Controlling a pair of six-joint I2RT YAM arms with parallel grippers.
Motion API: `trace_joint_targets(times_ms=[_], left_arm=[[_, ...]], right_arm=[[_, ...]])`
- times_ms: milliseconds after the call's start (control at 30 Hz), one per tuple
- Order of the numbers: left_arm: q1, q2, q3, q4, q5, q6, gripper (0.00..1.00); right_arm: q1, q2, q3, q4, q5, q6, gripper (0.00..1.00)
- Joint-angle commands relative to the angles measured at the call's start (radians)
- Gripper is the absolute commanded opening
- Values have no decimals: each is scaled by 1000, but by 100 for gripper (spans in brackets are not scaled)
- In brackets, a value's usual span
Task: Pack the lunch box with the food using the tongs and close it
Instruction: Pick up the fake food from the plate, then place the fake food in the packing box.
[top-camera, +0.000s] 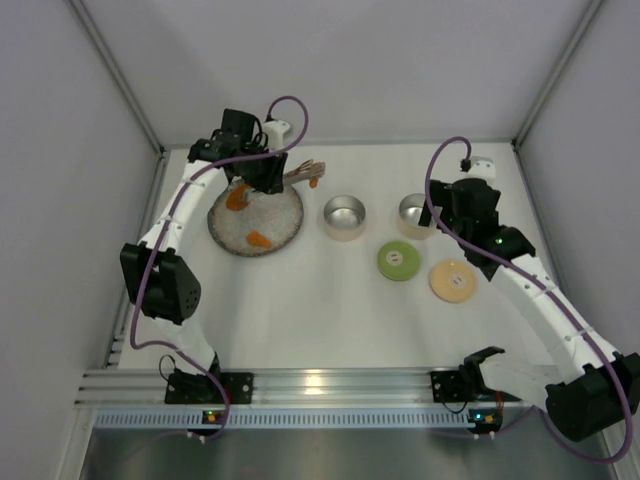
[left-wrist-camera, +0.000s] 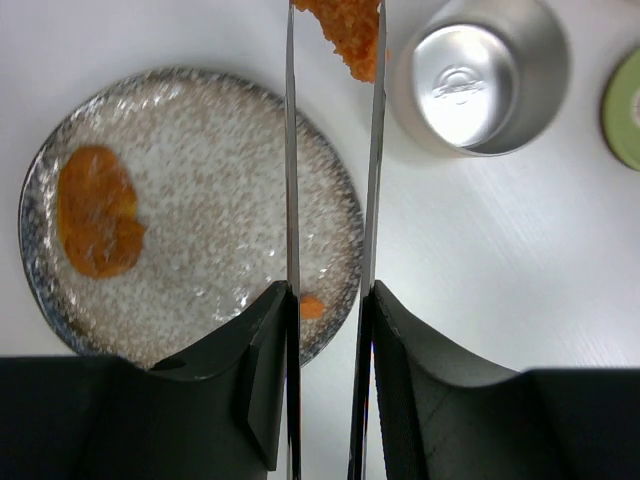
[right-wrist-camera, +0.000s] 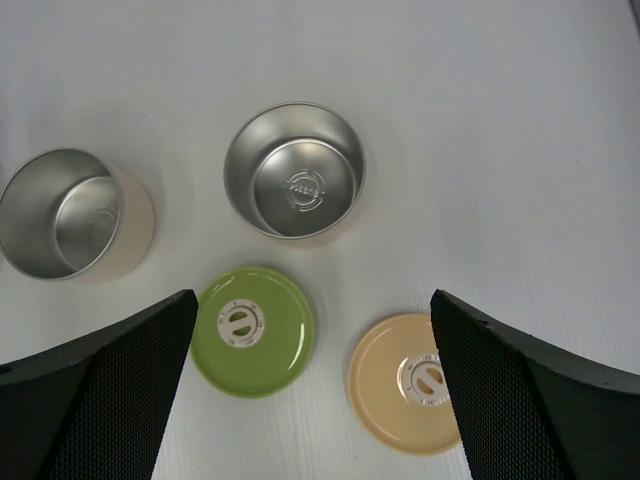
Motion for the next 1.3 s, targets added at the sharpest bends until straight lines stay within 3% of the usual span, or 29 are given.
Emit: trace_joint_targets(times_ms=[0, 200, 400, 700, 1033, 1133, 1167, 1267], left_arm=[[-81, -47, 78, -50, 81, 55, 0], [-185, -37, 35, -86, 56, 133, 0], [-265, -3, -5, 5, -41, 130, 0], [-268, 25, -47, 89, -149, 129, 0], [-266, 37, -91, 88, -87, 113, 4], [-268, 48, -94, 85, -93, 123, 14], [-268, 49, -94, 81, -98, 121, 23], [-268, 52, -91, 85, -98, 118, 35]], right_arm=[[18, -26, -7, 26, 15, 9, 99], [20, -40, -28, 26, 23, 10, 99], [20, -63, -63, 35, 23, 22, 99], [18, -95, -76, 21, 51, 12, 99], [18, -100, -82, 19, 52, 15, 99], [20, -100, -82, 16, 52, 13, 99], [20, -98, -82, 15, 52, 15, 99], [20, -101, -83, 12, 54, 16, 99]])
